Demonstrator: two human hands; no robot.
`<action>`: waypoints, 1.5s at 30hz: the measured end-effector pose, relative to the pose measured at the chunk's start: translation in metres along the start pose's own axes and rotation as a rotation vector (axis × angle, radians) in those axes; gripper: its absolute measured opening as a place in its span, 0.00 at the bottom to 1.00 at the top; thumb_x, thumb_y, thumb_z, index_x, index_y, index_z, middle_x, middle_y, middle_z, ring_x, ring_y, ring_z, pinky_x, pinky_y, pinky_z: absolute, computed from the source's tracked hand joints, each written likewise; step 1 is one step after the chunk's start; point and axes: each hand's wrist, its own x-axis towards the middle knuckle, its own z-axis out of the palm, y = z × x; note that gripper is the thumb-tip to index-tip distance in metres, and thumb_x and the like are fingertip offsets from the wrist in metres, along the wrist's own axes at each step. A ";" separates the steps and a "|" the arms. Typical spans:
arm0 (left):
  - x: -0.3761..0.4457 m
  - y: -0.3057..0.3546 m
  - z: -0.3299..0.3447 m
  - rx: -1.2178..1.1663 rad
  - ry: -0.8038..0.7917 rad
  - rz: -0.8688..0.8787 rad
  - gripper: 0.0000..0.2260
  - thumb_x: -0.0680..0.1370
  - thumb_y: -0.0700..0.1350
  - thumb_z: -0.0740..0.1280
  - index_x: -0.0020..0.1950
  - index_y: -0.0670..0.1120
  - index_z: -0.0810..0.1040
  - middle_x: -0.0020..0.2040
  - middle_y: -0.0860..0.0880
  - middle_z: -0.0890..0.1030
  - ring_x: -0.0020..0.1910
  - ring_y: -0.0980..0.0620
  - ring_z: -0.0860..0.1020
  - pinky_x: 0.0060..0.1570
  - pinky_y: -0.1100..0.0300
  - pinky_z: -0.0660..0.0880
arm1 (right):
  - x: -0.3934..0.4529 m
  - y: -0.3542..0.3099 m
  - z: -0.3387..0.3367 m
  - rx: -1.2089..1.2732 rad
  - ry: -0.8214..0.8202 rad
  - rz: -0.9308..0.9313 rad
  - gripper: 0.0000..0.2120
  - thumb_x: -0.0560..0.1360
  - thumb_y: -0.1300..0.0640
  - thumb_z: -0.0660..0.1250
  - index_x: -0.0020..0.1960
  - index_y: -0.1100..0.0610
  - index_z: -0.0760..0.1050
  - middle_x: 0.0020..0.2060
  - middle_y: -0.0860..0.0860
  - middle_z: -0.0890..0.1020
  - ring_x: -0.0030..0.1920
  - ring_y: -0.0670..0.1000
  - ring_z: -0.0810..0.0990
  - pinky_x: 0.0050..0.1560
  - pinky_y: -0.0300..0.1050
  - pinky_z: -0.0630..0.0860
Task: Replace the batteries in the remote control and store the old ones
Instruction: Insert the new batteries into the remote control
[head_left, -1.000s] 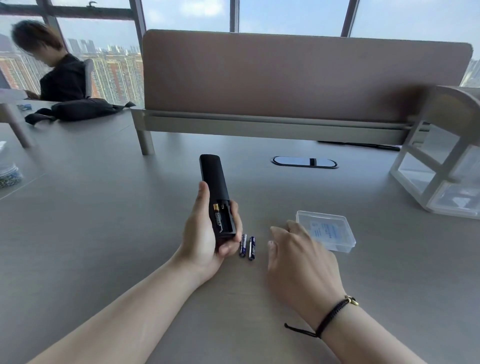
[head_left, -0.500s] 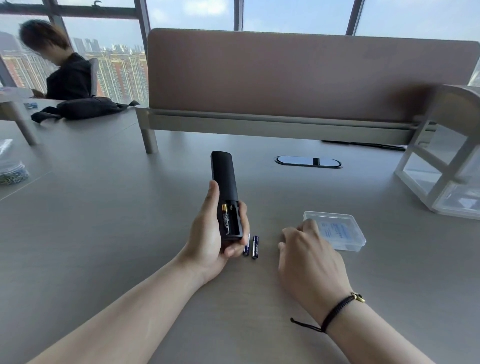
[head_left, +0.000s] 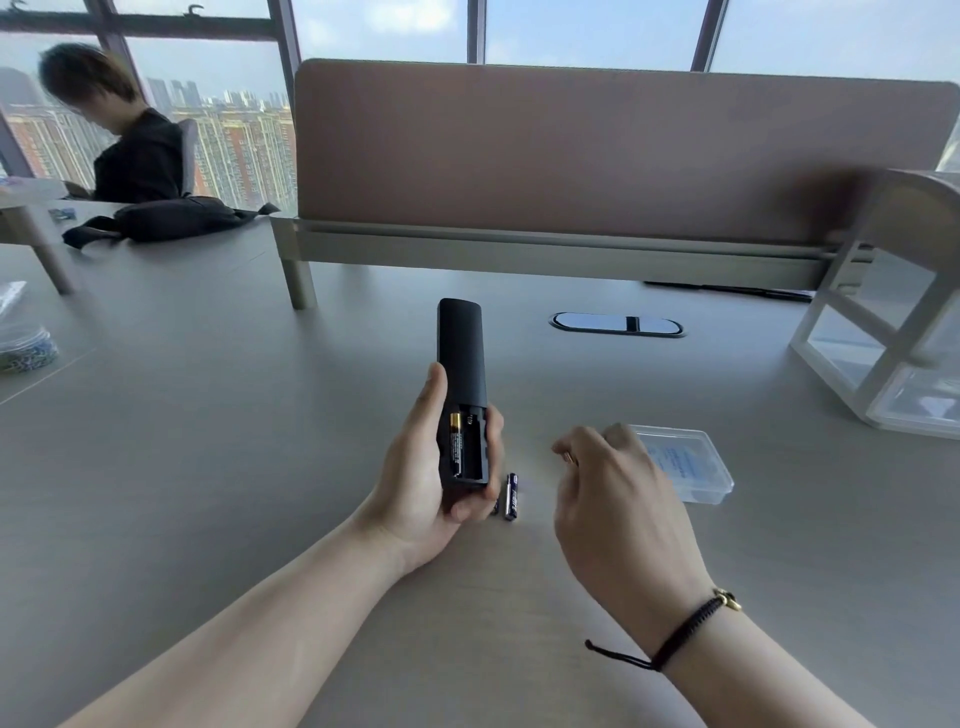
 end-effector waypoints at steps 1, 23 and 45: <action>0.000 0.000 0.000 -0.007 -0.001 -0.008 0.29 0.78 0.68 0.51 0.37 0.44 0.71 0.25 0.40 0.71 0.16 0.51 0.60 0.20 0.62 0.51 | 0.001 0.000 0.000 0.061 0.083 -0.018 0.11 0.75 0.61 0.63 0.55 0.54 0.79 0.48 0.54 0.78 0.39 0.60 0.81 0.37 0.53 0.79; -0.001 -0.002 0.006 -0.018 0.004 -0.132 0.29 0.77 0.70 0.51 0.34 0.47 0.72 0.27 0.50 0.64 0.22 0.52 0.56 0.23 0.60 0.49 | -0.008 -0.014 -0.001 0.425 0.253 -0.499 0.01 0.72 0.62 0.75 0.43 0.57 0.85 0.40 0.50 0.83 0.37 0.50 0.82 0.36 0.45 0.77; -0.005 -0.003 0.010 -0.016 -0.129 -0.118 0.28 0.78 0.67 0.52 0.39 0.43 0.71 0.37 0.44 0.73 0.22 0.51 0.59 0.18 0.68 0.57 | 0.001 -0.024 -0.021 1.316 -0.415 0.274 0.17 0.71 0.75 0.71 0.41 0.61 0.65 0.21 0.55 0.81 0.17 0.46 0.77 0.20 0.28 0.67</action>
